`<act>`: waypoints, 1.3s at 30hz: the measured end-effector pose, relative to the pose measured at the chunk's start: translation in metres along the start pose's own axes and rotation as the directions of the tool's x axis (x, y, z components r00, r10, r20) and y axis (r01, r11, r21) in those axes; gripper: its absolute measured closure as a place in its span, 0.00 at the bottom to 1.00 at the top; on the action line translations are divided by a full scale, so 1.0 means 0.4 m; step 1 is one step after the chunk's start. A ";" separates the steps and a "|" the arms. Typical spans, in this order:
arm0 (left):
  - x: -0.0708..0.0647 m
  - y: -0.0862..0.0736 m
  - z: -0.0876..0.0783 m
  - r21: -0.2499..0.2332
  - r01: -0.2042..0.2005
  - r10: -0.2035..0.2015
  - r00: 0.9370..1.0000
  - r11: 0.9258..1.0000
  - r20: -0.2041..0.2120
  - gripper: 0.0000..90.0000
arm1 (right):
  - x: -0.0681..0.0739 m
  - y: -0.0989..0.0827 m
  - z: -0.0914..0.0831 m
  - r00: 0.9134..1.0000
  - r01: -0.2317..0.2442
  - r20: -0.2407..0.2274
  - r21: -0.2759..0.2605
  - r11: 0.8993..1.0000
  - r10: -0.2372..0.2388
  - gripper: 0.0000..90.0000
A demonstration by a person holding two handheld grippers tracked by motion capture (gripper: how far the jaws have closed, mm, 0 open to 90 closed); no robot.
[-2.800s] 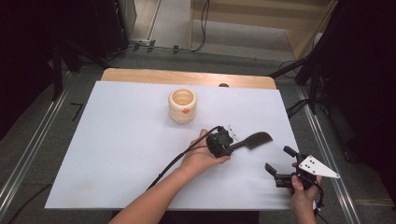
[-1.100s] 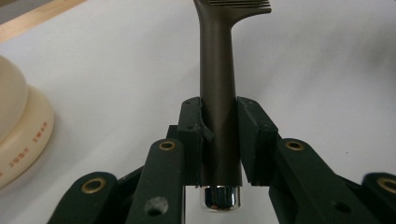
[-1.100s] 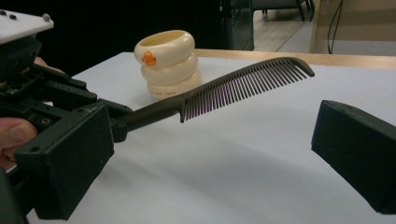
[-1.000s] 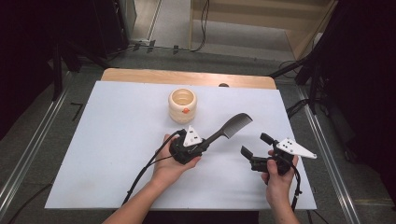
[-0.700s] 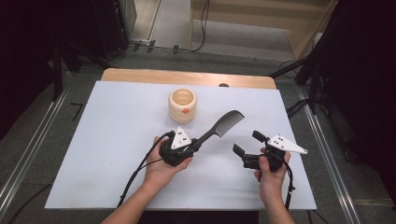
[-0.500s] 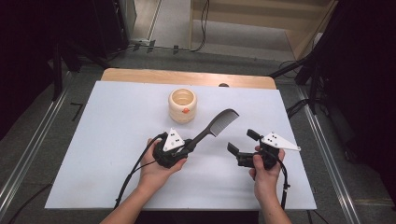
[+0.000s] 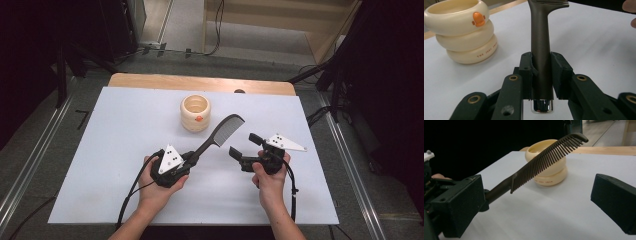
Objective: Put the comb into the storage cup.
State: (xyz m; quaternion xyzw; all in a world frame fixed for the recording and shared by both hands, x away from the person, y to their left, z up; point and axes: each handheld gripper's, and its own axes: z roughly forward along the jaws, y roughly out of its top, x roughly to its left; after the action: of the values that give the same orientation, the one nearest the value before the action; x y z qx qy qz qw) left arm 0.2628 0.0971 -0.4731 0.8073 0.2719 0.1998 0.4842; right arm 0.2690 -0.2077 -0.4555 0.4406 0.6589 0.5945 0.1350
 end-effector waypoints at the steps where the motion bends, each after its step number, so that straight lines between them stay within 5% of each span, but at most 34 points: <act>1: -0.001 -0.004 -0.004 -0.005 0.000 0.000 1.000 1.000 -0.004 0.81 | 0.004 0.004 0.006 1.000 -0.004 -0.003 0.002 1.000 0.004 0.00; 5: -0.004 -0.015 -0.019 -0.028 0.000 0.000 1.000 1.000 -0.018 0.81 | 0.016 0.016 0.029 0.999 -0.036 -0.016 0.009 0.999 0.037 0.00; 17: -0.014 -0.034 -0.037 -0.057 -0.011 0.009 0.999 0.998 -0.034 0.81 | 0.028 0.029 0.087 0.985 -0.170 -0.032 0.017 0.985 0.171 0.24; 27: -0.025 -0.046 -0.033 -0.075 -0.016 0.014 0.999 0.997 -0.035 0.81 | 0.019 0.026 0.108 0.960 -0.272 -0.065 0.036 0.962 0.274 0.55; 33: -0.030 -0.048 -0.034 -0.082 -0.024 0.020 0.999 0.996 -0.045 0.81 | 0.013 0.025 0.115 0.921 -0.371 -0.101 0.073 0.926 0.377 0.70; 39: -0.034 -0.049 -0.034 -0.096 -0.039 0.035 0.998 0.995 -0.047 0.81 | 0.014 0.022 0.121 0.904 -0.402 -0.127 0.066 0.913 0.407 0.73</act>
State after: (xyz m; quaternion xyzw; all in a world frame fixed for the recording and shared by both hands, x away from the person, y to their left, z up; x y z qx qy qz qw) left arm 0.2397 0.1052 -0.4854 0.7831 0.2578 0.2399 0.5126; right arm 0.3035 -0.1722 -0.4579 0.5279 0.5722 0.6259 -0.0456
